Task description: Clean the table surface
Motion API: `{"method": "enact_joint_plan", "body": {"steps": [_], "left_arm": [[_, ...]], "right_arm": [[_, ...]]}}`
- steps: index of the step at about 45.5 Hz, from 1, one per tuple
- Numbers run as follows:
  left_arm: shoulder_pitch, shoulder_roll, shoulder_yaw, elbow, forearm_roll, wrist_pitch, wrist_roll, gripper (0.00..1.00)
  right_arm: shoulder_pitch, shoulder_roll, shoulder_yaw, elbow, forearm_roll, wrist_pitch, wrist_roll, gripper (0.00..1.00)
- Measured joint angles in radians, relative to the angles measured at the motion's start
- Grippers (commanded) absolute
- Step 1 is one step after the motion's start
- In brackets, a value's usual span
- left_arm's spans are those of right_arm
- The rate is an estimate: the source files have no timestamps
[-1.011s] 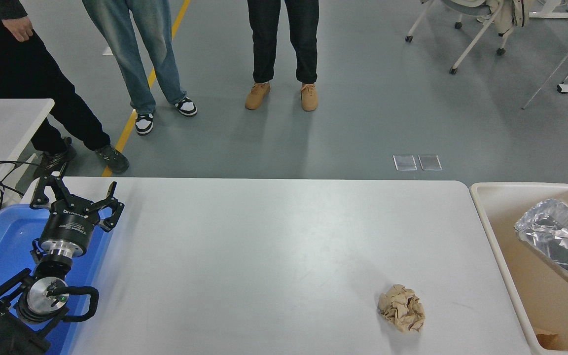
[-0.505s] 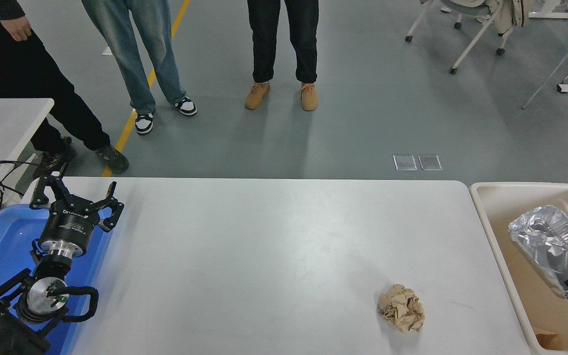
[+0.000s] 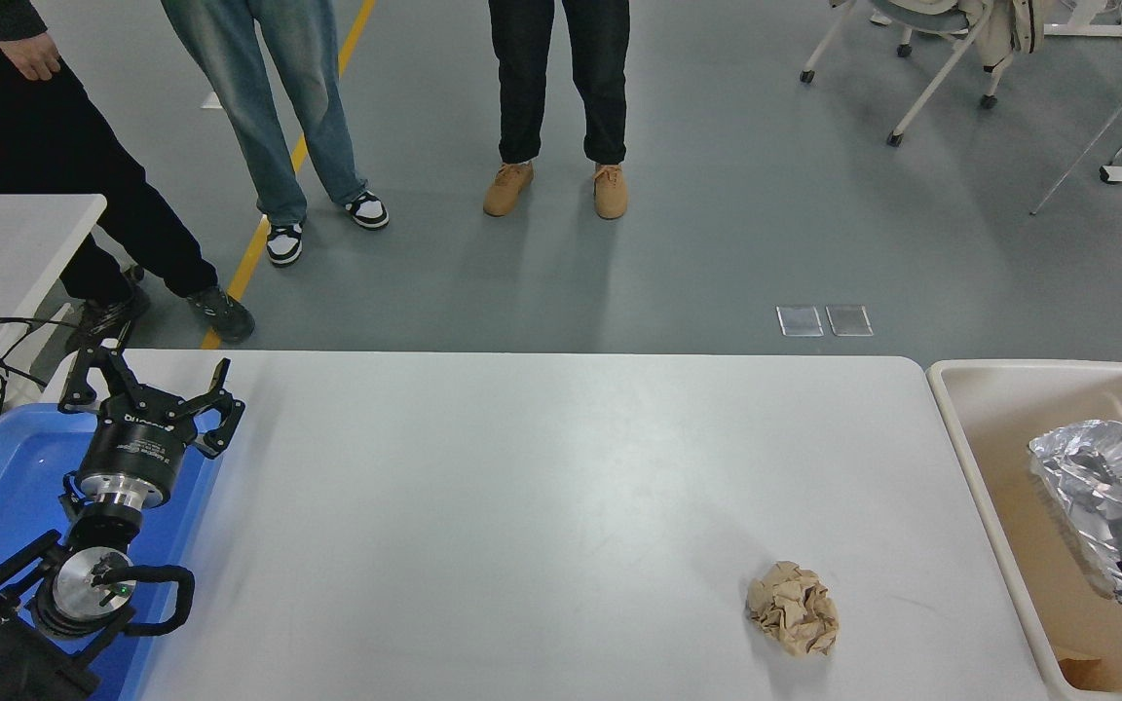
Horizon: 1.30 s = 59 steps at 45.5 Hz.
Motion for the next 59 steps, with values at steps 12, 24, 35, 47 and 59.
{"method": "enact_joint_plan", "body": {"steps": [12, 24, 35, 47, 59], "left_arm": [[0.0, 0.0, 0.0, 0.0, 0.0, 0.0, 0.0, 0.99], [0.0, 0.0, 0.0, 0.0, 0.0, 0.0, 0.0, 0.99], [0.0, 0.0, 0.0, 0.0, 0.0, 0.0, 0.0, 0.99], [0.0, 0.0, 0.0, 0.0, 0.0, 0.0, 0.0, 0.99], [0.0, 0.0, 0.0, 0.0, 0.0, 0.0, 0.0, 0.99]], "right_arm": [[-0.001, 0.009, 0.029, -0.001, 0.009, -0.001, -0.02, 0.0], [0.008, 0.015, 0.038, -0.026, 0.011, -0.005, -0.026, 0.0], [0.01, 0.038, 0.04, -0.037, 0.01, -0.007, -0.027, 0.0], [0.018, 0.048, 0.04, -0.042, 0.01, -0.012, -0.027, 0.64], [0.036, 0.074, 0.038, -0.089, 0.01, -0.046, -0.025, 0.98]]}}
